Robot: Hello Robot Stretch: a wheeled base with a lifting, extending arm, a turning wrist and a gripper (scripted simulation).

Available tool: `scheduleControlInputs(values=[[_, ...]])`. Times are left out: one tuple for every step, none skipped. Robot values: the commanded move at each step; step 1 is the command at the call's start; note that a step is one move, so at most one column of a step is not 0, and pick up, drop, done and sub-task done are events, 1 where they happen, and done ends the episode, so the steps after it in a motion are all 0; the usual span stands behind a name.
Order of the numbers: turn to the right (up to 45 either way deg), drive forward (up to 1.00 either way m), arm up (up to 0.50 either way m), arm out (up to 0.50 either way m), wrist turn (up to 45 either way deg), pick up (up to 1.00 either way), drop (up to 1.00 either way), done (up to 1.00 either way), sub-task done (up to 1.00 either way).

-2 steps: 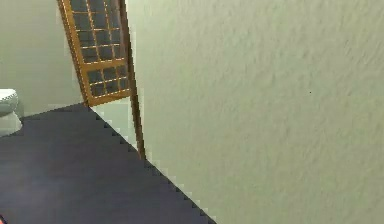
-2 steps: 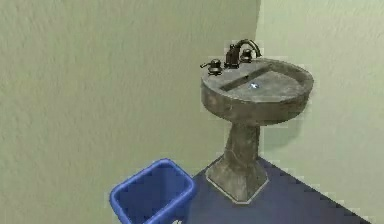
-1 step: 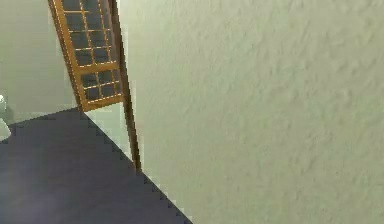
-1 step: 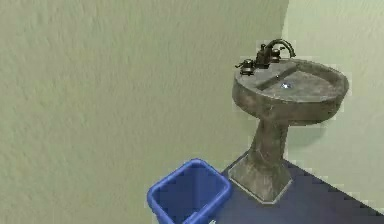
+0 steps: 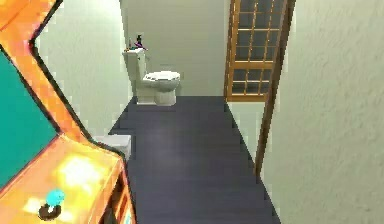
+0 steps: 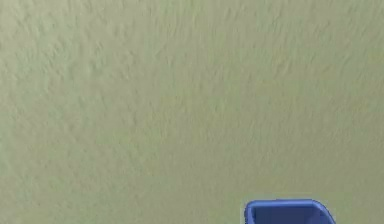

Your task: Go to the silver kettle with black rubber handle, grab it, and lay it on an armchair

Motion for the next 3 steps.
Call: scheduleControlInputs(values=[[0.0, 1.00, 0.00, 0.00, 0.0, 0.00, 0.00, 0.00, 0.00], [0.0, 0.35, 0.00, 0.00, 0.0, 0.00, 0.00, 0.00, 0.00], [-3.0, 0.00, 0.00, 0.00, 0.0, 0.00, 0.00, 0.00, 0.00]])
